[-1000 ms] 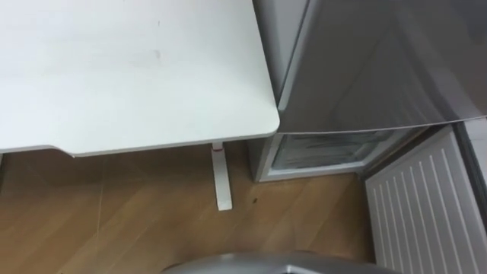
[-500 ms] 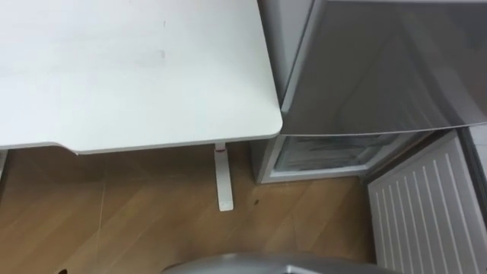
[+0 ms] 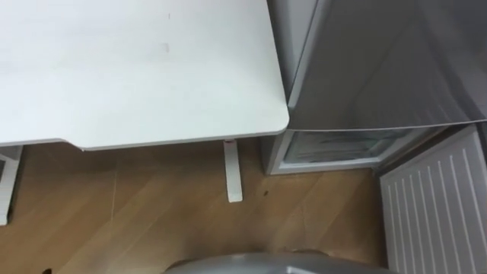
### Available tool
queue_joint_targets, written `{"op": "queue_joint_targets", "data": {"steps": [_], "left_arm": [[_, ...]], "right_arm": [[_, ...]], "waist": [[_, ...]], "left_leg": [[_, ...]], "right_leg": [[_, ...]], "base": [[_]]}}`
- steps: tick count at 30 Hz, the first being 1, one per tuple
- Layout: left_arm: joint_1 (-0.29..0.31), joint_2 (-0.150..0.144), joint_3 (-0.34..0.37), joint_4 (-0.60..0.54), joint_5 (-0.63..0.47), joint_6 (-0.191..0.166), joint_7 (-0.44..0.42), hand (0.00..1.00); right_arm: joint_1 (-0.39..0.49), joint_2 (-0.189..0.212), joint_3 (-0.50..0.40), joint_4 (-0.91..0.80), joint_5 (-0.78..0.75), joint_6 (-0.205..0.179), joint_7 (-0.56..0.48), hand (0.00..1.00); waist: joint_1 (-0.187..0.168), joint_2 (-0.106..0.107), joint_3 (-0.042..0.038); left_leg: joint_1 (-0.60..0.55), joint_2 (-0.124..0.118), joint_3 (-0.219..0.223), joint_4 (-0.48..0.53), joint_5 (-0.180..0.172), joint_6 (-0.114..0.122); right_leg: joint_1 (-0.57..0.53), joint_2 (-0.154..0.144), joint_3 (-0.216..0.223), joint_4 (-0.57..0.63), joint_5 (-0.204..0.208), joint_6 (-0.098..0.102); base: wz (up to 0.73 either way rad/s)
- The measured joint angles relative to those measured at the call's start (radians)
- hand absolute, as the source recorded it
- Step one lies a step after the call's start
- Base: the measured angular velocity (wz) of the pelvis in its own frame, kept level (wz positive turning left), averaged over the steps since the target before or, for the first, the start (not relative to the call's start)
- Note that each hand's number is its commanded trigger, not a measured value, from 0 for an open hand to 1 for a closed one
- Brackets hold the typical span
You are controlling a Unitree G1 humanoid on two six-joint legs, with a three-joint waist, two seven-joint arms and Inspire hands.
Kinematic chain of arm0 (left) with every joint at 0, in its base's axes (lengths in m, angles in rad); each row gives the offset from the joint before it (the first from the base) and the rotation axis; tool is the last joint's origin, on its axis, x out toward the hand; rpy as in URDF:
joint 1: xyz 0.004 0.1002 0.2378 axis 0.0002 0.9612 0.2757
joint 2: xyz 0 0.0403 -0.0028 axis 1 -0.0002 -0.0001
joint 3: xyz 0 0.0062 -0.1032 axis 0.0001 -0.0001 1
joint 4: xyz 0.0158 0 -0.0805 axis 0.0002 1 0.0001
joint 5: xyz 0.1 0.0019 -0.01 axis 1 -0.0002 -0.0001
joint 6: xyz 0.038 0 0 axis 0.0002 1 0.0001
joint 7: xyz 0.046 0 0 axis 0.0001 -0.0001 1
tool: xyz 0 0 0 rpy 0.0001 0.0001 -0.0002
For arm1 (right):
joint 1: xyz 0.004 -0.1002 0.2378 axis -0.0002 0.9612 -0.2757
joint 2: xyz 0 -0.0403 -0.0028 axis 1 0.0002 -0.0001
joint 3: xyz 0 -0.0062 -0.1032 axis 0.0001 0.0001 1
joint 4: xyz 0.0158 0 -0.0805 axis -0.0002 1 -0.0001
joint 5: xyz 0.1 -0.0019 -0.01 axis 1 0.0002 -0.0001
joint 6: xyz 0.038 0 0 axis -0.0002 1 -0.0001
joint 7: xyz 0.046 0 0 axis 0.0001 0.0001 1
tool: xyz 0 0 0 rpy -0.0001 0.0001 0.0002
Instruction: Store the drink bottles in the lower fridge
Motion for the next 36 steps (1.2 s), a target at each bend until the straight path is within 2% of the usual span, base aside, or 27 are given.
{"op": "queue_joint_targets", "data": {"steps": [1,2,3,4,5,6,8,16,23,26,30,32,34,36], "left_arm": [[0.0,0.002,0.0,0.0,0.001,0.0,-0.005,0.0],[0.001,0.005,0.0,0.0,0.009,0.0,-0.015,0.0],[0.002,0.006,0.0,0.0,0.016,0.001,-0.019,0.0],[0.002,0.006,0.0,0.0,0.018,0.001,-0.022,0.0],[0.001,0.007,0.0,0.0,0.019,0.001,-0.032,0.0],[0.001,0.007,-0.001,0.002,0.017,0.001,-0.039,0.0],[0.001,0.01,-0.001,0.007,0.017,0.001,-0.051,0.0],[0.009,0.016,-0.002,0.007,0.046,0.002,-0.058,0.0],[0.01,0.03,-0.002,-0.004,0.064,0.035,-0.12,0.0],[0.008,0.043,-0.002,-0.008,0.107,0.04,-0.157,0.0],[-0.007,0.062,-0.002,-0.039,0.127,0.057,-0.187,0.0],[-0.018,0.072,-0.003,-0.039,0.128,0.061,-0.196,0.0],[-0.037,0.082,-0.003,-0.051,0.13,0.061,-0.213,0.0],[-0.053,0.083,-0.009,-0.052,0.128,0.062,-0.223,0.0]], "right_arm": [[-0.004,-0.012,0.0,0.01,-0.01,0.0,0.001,0.0],[-0.015,-0.039,0.001,0.026,-0.023,0.0,0.001,0.0],[-0.033,-0.065,0.002,0.043,-0.037,-0.001,0.002,0.0],[-0.043,-0.078,0.003,0.056,-0.044,-0.003,0.002,0.0],[-0.05,-0.097,0.004,0.069,-0.055,-0.003,0.002,0.0],[-0.055,-0.104,0.007,0.07,-0.068,-0.003,0.002,0.0],[-0.063,-0.105,0.017,0.078,-0.079,-0.003,0.007,0.0],[-0.076,-0.112,0.019,0.174,-0.096,-0.003,0.027,0.0],[-0.054,-0.126,0.063,0.215,-0.103,-0.003,0.147,0.0],[-0.026,-0.111,0.063,0.221,-0.107,-0.001,0.212,0.0],[0.041,-0.064,0.086,0.218,-0.082,0.001,0.32,0.0],[0.051,-0.042,0.11,0.218,-0.083,0.006,0.365,0.0],[0.077,-0.012,0.136,0.212,-0.076,0.024,0.425,0.0],[0.081,0.007,0.142,0.208,-0.076,0.036,0.465,0.0]], "waist": [[0.0,0.009,-0.0011],[0.002,0.022,0.0018],[0.0,0.042,0.0034],[-0.002,0.052,0.0037],[-0.003,0.07,0.0019],[-0.003,0.085,0.0048],[-0.008,0.093,0.0062],[-0.016,0.096,0.006],[-0.014,0.091,0.0071],[-0.009,0.074,0.0074],[0.018,0.041,0.0081],[0.029,0.037,0.0085],[0.043,0.023,0.0054],[0.05,0.022,0.0055]], "left_leg": [[-0.003,0.0,0.002,0.0,0.0,0.0],[-0.009,0.001,0.008,0.0,0.0,0.0],[-0.016,0.002,0.012,0.0,0.0,0.0],[-0.019,0.002,0.013,0.0,0.0,0.0],[-0.026,0.003,0.015,0.0,0.001,0.001],[-0.027,0.003,0.019,-0.001,0.002,0.001],[-0.029,0.003,0.02,-0.002,0.004,0.0],[-0.03,0.003,0.013,0.001,0.005,-0.001],[-0.03,0.004,0.011,0.005,0.005,-0.001],[-0.026,0.007,0.01,0.011,0.005,-0.002],[-0.032,0.015,0.01,0.018,0.004,-0.003],[-0.03,0.02,0.011,0.02,0.004,-0.005],[-0.027,0.022,0.007,0.02,0.006,-0.008],[-0.026,0.022,0.006,0.022,0.006,-0.009]], "right_leg": [[-0.004,0.0,0.003,0.002,0.0,0.0],[-0.016,0.0,0.013,0.01,0.0,0.0],[-0.028,0.0,0.021,0.014,0.0,0.0],[-0.032,0.001,0.022,0.015,0.0,0.0],[-0.043,0.001,0.025,0.02,0.0,-0.001],[-0.052,-0.002,0.025,0.031,-0.003,-0.003],[-0.06,-0.004,0.025,0.043,-0.01,-0.005],[-0.062,-0.004,0.022,0.047,-0.019,-0.007],[-0.056,-0.003,0.018,0.046,-0.021,-0.008],[-0.05,-0.001,0.017,0.046,-0.02,-0.009],[-0.048,0.006,0.015,0.036,-0.016,-0.014],[-0.04,0.013,0.015,0.024,-0.009,-0.017],[-0.036,0.017,0.017,0.023,-0.008,-0.019],[-0.035,0.018,0.017,0.024,-0.007,-0.02]], "base": [[-0.07],[-0.14],[-0.13],[-0.09],[-0.07],[-0.07],[-0.03],[0.03],[0.01],[0.01],[0.0],[0.0],[0.02],[0.0]]}}
